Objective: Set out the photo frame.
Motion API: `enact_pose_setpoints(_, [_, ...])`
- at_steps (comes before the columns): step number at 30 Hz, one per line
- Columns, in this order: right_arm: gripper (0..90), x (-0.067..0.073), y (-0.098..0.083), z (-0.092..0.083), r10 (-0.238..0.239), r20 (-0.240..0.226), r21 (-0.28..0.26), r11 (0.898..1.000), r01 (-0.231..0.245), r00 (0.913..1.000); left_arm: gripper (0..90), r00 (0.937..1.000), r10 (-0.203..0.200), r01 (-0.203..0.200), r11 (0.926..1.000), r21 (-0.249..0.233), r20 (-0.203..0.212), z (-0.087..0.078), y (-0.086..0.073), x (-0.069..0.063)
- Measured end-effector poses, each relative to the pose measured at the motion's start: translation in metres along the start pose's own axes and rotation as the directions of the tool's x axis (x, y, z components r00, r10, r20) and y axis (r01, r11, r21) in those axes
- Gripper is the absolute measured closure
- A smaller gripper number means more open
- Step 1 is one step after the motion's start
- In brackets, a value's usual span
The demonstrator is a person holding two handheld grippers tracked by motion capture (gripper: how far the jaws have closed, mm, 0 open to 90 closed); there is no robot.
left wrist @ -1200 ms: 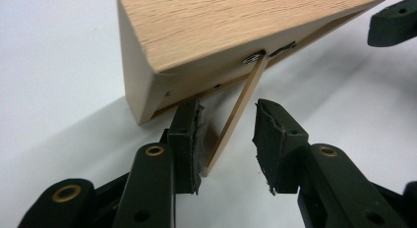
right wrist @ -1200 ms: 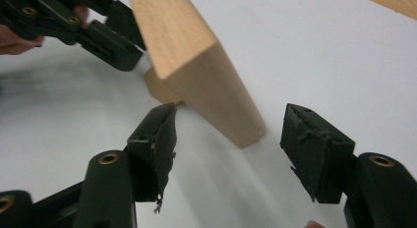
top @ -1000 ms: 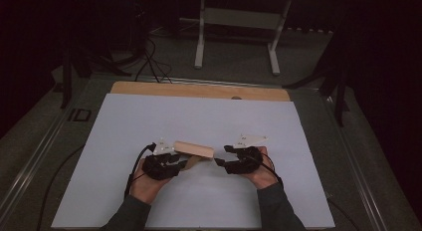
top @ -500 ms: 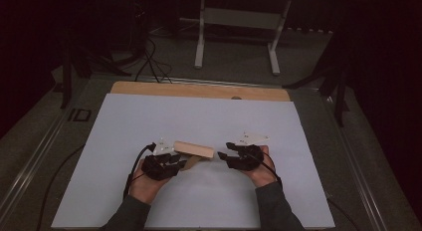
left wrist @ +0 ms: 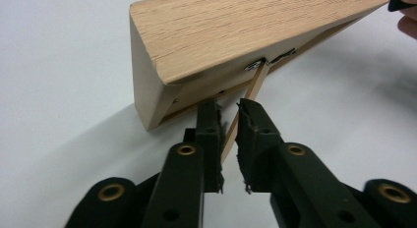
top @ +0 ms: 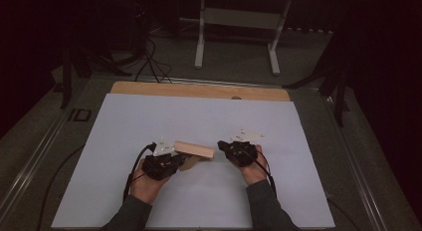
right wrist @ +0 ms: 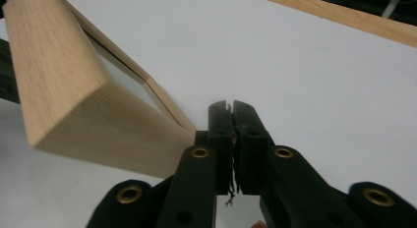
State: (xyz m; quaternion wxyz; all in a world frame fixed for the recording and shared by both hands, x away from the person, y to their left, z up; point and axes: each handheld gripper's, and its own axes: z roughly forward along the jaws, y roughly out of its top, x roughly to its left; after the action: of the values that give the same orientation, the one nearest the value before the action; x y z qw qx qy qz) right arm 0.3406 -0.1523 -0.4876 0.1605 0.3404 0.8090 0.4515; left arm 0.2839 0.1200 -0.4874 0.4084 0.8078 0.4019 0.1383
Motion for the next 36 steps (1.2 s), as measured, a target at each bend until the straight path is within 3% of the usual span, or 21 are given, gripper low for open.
enact_pose_setpoints(6, [89.3, 0.008, 0.003, 0.007, -0.018, -0.009, 0.006, 1.000, 0.018, 0.9998, 89.2, 0.9997, -0.007, 0.008, 1.0000, 0.003, -0.022, 0.000, 0.000, 0.004])
enact_pose_setpoints(25, [89.4, 0.011, 0.006, 0.006, -0.012, -0.075, -0.025, 1.000, 0.010, 0.9971, 89.7, 0.9989, -0.030, 0.029, 0.9994, -0.018, -0.037, 0.001, 0.006, 0.009])
enact_pose_setpoints(36, [89.4, 0.015, 0.007, 0.004, -0.023, -0.090, -0.026, 0.999, 0.020, 0.9957, 89.7, 0.9994, -0.014, 0.014, 0.9997, -0.018, -0.030, 0.002, 0.010, 0.006])
